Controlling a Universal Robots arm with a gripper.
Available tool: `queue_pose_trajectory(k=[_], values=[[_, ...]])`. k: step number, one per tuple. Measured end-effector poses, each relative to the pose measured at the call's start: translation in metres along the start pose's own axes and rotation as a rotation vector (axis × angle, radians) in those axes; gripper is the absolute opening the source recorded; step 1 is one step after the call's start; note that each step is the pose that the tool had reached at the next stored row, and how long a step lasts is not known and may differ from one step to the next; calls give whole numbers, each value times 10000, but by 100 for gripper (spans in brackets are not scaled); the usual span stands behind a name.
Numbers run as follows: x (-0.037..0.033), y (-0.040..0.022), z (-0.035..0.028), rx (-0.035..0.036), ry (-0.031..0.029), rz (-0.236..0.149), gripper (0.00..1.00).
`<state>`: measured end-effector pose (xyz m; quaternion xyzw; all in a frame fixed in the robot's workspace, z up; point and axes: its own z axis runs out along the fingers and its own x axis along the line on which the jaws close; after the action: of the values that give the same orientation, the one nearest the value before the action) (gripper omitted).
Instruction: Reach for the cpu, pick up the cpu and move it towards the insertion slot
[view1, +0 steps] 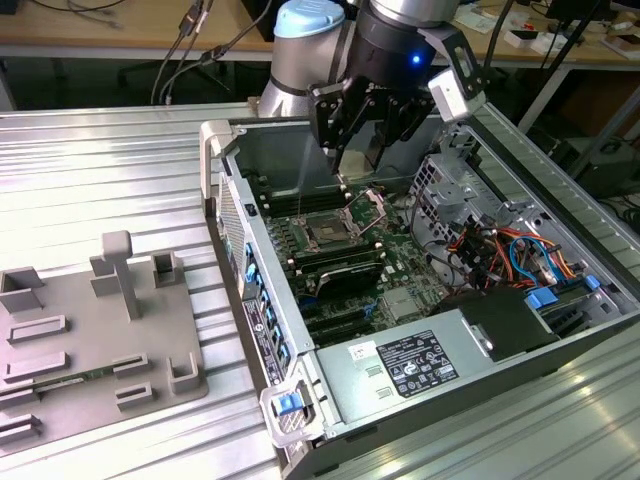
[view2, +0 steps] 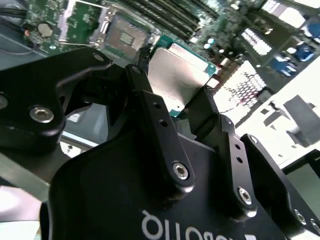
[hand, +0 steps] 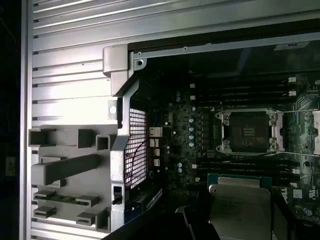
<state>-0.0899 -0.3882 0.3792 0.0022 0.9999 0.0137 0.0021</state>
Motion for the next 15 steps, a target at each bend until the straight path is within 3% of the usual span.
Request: queue_pose_trajectory(k=[3, 7, 13, 15], values=[[-153, 111, 35, -1, 10, 0, 55], [-312, 156, 74, -1, 16, 0, 55], [-414, 210, 101, -2, 25, 0, 55], [-433, 304, 118, 0, 51, 3, 55]])
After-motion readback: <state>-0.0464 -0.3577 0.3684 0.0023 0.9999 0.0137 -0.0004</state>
